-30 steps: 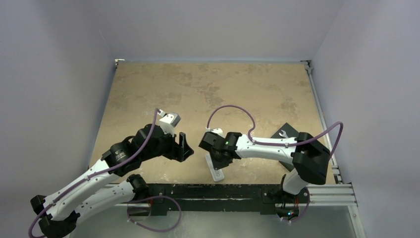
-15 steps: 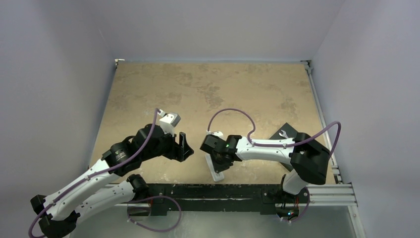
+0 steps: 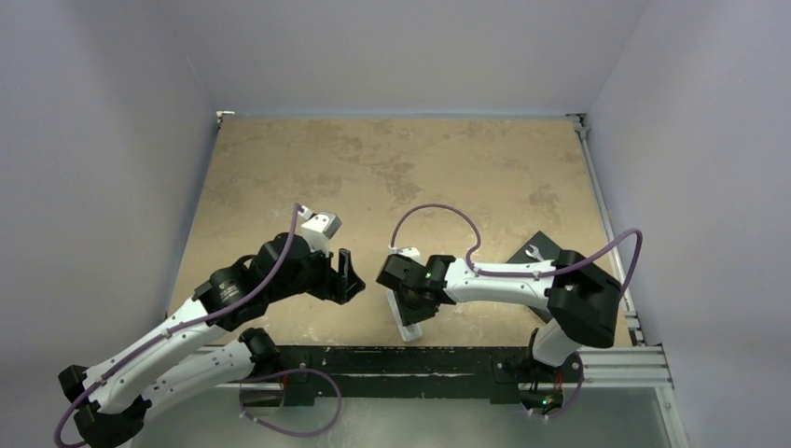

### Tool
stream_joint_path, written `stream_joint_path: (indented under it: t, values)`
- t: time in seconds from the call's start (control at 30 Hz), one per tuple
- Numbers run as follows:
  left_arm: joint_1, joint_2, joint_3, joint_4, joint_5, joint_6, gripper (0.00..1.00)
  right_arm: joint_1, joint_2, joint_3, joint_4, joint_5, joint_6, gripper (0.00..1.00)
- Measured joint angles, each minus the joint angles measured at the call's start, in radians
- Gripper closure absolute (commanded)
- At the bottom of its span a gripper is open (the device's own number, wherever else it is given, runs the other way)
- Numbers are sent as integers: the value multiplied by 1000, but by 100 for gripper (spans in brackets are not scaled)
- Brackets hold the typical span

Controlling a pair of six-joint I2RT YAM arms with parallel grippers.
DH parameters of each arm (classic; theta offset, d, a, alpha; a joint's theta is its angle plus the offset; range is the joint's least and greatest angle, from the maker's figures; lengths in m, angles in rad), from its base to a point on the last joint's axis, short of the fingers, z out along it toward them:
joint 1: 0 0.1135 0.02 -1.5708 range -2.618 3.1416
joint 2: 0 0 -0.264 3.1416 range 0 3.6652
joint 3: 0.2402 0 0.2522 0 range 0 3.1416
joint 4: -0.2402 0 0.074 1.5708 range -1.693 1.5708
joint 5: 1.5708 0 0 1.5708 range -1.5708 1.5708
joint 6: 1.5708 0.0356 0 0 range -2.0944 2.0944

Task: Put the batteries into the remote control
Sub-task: Load the battery cover into the remote control, then turn over the remote control at the center of the board.

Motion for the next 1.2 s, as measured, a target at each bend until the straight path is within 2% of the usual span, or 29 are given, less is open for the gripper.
stream_joint_path:
  t: [0.27, 0.4, 0.77, 1.2]
  values:
    - [0, 12, 0, 0, -1, 0, 29, 3, -18, 0, -13, 42, 1, 29]
    - [0, 22, 0, 0, -5, 0, 29, 3, -56, 0, -14, 61, -2, 2]
    - [0, 32, 0, 0, -19, -1, 29, 3, -126, -23, 8, 90, 0, 1]
    - [0, 40, 0, 0, -23, -8, 28, 3, -124, -127, 165, 83, 43, 1]
